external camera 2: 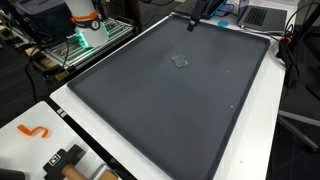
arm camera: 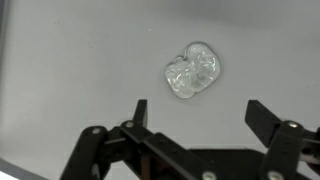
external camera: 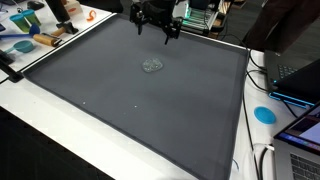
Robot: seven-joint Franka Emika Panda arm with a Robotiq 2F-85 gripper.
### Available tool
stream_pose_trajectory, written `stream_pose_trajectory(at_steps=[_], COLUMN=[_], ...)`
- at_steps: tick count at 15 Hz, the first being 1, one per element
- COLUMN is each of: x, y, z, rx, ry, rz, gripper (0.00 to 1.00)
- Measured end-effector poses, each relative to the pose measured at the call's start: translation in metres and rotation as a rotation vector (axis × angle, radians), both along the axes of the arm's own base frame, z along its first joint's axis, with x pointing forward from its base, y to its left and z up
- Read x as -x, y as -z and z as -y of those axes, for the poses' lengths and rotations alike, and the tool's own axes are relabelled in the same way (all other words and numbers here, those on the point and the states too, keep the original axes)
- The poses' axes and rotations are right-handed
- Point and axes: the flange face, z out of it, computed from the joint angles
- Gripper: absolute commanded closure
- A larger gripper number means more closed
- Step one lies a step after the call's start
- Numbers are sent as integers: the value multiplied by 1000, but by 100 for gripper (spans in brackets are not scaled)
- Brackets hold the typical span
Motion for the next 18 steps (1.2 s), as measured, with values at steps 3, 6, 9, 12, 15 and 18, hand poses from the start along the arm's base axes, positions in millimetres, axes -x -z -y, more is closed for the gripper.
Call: stream_pose_trajectory(at_steps=[3,6,9,12,15,18], x=[-4,-4,-2,3,9,13], y=[-4,-12,-25,-41,-59,-74], z=[24,46,57,60,60,60], rx=[-87,-147,-177,-187,-191,-194], ry=[90,160,192,203,220,236], rz=[27,66,118,163,198,224], gripper=[0,0,0,0,0,0])
